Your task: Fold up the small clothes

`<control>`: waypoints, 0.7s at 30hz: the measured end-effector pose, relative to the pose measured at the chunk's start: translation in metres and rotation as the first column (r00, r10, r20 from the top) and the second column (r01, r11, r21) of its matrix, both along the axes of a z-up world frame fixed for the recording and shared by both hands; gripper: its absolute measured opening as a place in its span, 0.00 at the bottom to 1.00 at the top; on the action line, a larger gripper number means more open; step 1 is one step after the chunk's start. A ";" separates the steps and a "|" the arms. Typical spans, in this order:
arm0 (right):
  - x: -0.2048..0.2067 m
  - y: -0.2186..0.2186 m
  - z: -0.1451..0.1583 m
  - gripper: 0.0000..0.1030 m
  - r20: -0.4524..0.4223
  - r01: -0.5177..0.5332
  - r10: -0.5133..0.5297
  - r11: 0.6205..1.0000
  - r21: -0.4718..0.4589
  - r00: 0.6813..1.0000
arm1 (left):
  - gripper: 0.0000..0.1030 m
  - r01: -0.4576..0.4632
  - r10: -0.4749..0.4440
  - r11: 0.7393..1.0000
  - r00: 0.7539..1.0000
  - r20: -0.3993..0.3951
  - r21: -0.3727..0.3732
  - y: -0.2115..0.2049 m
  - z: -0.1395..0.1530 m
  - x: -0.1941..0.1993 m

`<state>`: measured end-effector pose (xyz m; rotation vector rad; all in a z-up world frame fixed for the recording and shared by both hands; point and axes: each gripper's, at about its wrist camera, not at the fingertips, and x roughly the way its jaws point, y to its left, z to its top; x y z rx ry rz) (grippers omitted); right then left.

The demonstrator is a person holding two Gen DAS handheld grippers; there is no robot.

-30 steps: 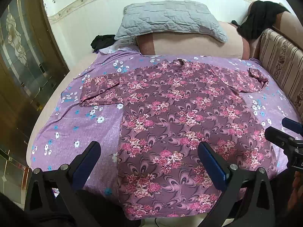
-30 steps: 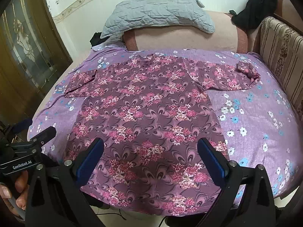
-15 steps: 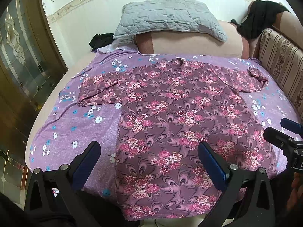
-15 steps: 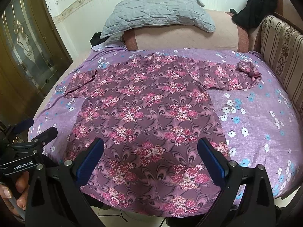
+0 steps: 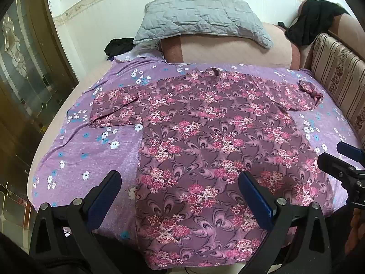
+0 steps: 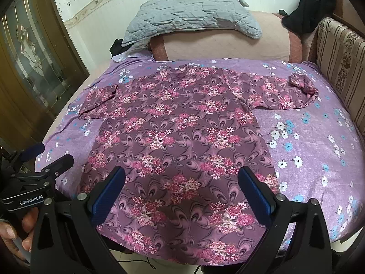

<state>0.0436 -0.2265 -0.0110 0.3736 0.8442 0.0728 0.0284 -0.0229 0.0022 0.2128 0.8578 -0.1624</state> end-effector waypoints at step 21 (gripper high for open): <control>0.044 -0.043 -0.022 0.96 -0.014 0.047 -0.047 0.997 0.056 0.999 | 0.99 0.010 -0.010 1.000 0.997 -0.072 -0.006 -0.015 -0.026 0.063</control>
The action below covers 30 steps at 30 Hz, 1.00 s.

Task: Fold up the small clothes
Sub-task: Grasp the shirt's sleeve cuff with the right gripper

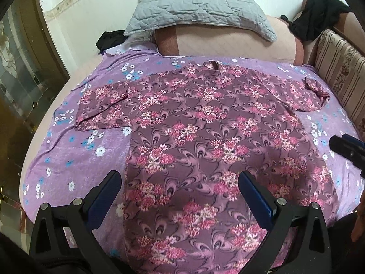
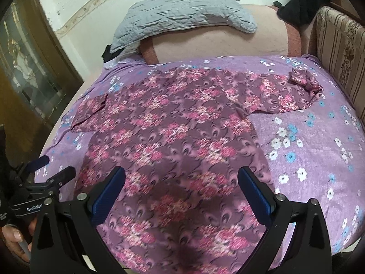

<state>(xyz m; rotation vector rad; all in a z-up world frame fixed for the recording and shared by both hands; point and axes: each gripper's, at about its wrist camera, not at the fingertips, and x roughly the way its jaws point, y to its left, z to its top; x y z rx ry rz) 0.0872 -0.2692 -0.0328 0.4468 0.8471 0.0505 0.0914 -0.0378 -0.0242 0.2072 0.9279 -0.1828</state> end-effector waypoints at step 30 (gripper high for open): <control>0.209 -0.265 -0.104 0.68 -0.103 0.192 -0.228 0.942 -0.277 0.968 | 0.99 0.040 -0.040 0.999 0.999 -0.023 0.021 -0.046 -0.049 0.131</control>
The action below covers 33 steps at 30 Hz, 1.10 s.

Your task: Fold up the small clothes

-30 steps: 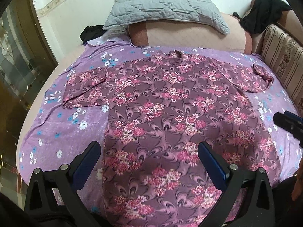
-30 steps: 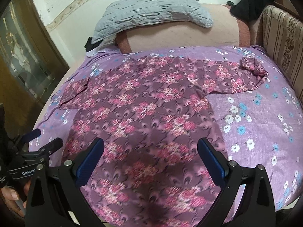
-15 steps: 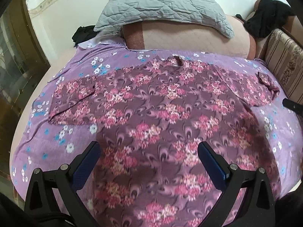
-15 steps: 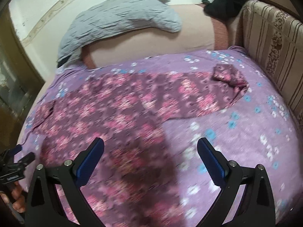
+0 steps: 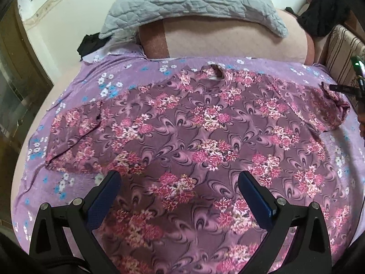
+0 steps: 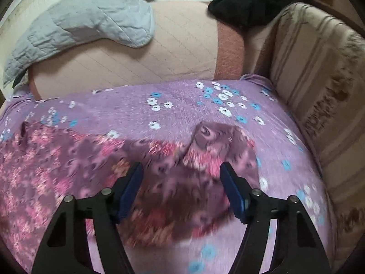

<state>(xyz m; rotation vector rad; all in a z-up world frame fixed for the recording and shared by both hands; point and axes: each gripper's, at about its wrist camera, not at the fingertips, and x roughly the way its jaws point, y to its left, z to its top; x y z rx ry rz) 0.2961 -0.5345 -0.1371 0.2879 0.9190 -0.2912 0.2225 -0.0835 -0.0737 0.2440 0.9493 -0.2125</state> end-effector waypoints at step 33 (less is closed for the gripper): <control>0.054 0.313 0.075 0.10 0.389 -0.456 0.251 0.620 0.639 0.886 | 0.97 -0.162 0.115 0.939 0.980 -0.165 -0.304 0.112 -0.007 0.036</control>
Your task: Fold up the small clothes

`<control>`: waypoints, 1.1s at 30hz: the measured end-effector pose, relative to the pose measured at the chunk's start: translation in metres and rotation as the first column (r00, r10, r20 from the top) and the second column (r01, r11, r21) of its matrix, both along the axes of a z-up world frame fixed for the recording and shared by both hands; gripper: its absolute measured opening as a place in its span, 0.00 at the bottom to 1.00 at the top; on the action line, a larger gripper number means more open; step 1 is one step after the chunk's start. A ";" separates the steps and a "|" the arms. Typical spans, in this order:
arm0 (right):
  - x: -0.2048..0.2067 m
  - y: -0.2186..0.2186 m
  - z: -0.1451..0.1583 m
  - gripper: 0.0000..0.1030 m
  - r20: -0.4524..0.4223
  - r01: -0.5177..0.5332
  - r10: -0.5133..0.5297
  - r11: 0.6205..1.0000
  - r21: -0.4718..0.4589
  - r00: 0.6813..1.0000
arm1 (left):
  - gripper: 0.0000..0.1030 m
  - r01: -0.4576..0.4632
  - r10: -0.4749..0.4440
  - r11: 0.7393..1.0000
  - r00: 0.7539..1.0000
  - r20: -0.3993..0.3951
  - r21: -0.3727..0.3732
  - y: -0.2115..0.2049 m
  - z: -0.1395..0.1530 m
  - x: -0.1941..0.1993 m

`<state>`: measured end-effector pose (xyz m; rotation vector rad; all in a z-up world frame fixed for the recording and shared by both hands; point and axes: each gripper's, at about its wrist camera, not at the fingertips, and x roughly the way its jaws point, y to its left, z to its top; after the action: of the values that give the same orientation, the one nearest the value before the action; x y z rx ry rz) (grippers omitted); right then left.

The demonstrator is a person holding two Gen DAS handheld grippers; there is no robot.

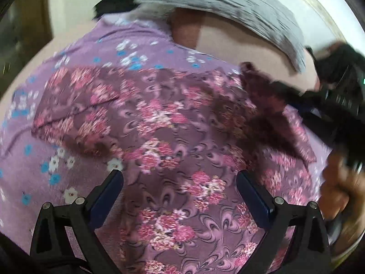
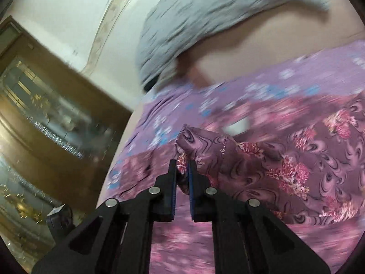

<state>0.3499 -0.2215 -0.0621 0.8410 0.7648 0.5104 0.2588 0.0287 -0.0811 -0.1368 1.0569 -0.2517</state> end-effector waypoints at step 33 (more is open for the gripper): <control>-0.119 -0.149 -0.026 0.19 -0.069 0.322 -0.341 0.925 -0.199 0.937 | 0.07 0.089 -0.104 0.982 0.991 0.088 0.164 -0.054 -0.024 0.078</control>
<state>0.2311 -0.3706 -0.0886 0.8062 0.7320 0.0910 0.3369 -0.0250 -0.1055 0.0709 0.9849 -0.2572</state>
